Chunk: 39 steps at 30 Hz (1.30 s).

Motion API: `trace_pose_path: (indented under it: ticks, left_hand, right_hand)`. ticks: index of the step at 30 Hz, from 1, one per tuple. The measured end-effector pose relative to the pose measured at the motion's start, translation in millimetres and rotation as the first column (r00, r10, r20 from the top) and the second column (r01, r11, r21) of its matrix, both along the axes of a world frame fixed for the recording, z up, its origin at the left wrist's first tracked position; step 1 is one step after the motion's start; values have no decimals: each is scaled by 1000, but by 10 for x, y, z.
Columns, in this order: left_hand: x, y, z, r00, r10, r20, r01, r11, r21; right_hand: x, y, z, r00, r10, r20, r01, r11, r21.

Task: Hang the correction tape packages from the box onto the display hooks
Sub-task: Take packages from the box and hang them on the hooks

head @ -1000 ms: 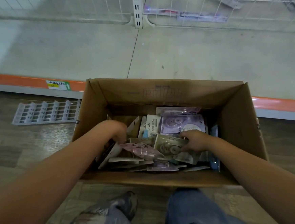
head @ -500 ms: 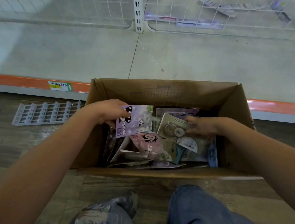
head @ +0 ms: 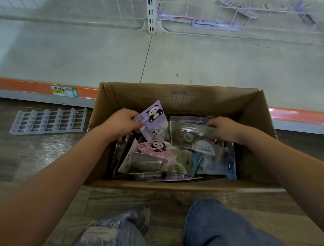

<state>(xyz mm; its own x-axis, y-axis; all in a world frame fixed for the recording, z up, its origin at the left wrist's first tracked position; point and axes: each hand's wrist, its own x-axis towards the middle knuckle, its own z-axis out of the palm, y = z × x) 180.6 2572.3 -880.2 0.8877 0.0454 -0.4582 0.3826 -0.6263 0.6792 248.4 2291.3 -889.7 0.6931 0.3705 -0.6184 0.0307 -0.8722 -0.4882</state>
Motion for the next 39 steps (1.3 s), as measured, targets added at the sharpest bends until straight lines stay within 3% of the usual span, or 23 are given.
trace_pose_path:
  ticks: [4,7,11,16,19,23,29,32,36,39]
  left_hand:
    - [32,-13,18,969,227,95,-192,939,-286]
    - [55,-55,-17,947,296,126,-233,901,-366]
    - [21,-214,-143,976,208,65,-178,933,-311]
    - [-8,-307,-285,999,24,-21,-28,985,-173]
    - [-17,-289,-336,995,15,-98,-32,984,-172]
    - [-27,-217,-449,984,-29,-173,9,993,-119]
    - [-28,-213,-522,989,-29,-147,0,982,-190]
    - [-9,-208,-504,990,17,-143,-50,973,-226]
    - [-16,-263,-394,942,293,-161,-335,831,-444]
    - [-92,-346,-175,894,377,-241,-446,716,-537]
  right_hand:
    - [61,-11,205,982,-188,-27,189,956,226]
    - [101,-26,265,960,-232,-154,270,914,302]
    - [122,14,197,936,-197,-290,275,926,258]
    - [152,136,80,925,-237,-296,320,907,273]
    - [100,200,-25,934,-287,-211,337,905,260]
    - [-12,281,-247,871,-434,-229,488,818,304]
    - [-114,343,-583,884,-356,-304,418,892,172]
    - [-84,322,-609,853,-397,-338,482,848,222]
    - [-106,286,-427,768,-412,-490,607,712,353]
    - [-206,208,-108,738,-370,-564,624,692,363]
